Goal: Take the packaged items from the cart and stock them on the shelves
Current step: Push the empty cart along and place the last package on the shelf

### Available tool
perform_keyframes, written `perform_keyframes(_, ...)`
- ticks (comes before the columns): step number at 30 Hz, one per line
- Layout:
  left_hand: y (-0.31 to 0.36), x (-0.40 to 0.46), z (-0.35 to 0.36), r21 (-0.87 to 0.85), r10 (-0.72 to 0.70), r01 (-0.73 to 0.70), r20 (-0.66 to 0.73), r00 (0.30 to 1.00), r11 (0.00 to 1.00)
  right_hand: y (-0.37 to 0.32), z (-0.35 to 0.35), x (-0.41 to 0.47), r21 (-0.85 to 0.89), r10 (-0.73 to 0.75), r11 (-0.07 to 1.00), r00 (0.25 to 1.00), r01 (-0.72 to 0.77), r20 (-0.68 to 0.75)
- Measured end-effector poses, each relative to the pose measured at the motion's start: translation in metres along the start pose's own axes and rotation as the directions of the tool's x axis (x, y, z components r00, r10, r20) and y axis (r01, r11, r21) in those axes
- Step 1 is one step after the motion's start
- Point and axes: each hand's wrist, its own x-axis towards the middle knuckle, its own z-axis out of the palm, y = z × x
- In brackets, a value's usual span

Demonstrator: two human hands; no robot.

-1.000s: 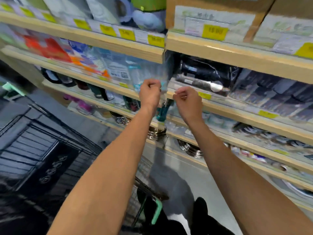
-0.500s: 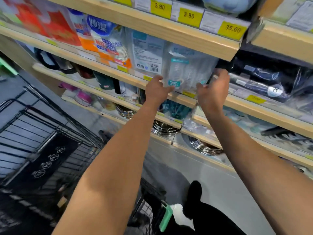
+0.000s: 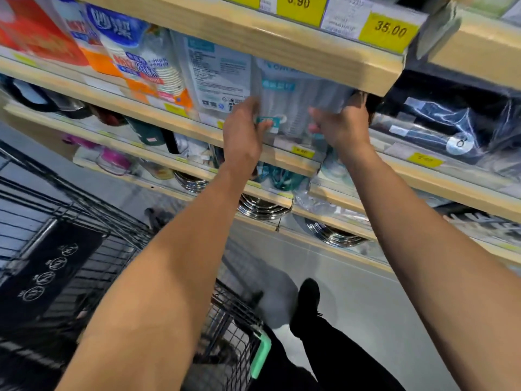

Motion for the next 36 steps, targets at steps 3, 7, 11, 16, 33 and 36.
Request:
perform_keyframes(3, -0.001, 0.006, -0.004, 0.043, 0.08, -0.082, 0.051, 0.996, 0.996, 0.02, 0.009, 0.01, -0.068, -0.049, 0.997, 0.997, 0.046, -0.051)
perform_keyframes(7, -0.005, 0.003, 0.0, 0.035, 0.096, -0.096, 0.018, 0.995, 0.995, 0.001, 0.006, -0.012, -0.242, -0.057, 0.97, 0.996, 0.039, -0.067)
perform_keyframes(11, -0.001, 0.01, 0.01, 0.056, 0.092, -0.093, 0.023, 0.996, 0.994, 0.009, 0.005, -0.008, -0.393, -0.082, 0.919, 0.991, 0.035, -0.103)
perform_keyframes(16, 0.01, 0.028, 0.025, 0.26, 0.006, -0.033, 0.102, 0.995, 0.965, 0.013, 0.01, -0.01, -0.454, -0.04, 0.891, 0.996, -0.002, -0.084)
perform_keyframes(33, 0.015, 0.023, -0.014, -0.081, 0.173, -0.197, -0.237, 0.956, 0.977, -0.007, 0.006, -0.023, -0.116, -0.167, 0.984, 0.942, 0.139, -0.29)
perform_keyframes(36, 0.026, 0.027, -0.01, -0.058, 0.179, -0.194, -0.197, 0.964, 0.979, -0.004, 0.007, -0.02, -0.091, -0.086, 0.994, 0.951, 0.062, -0.297)
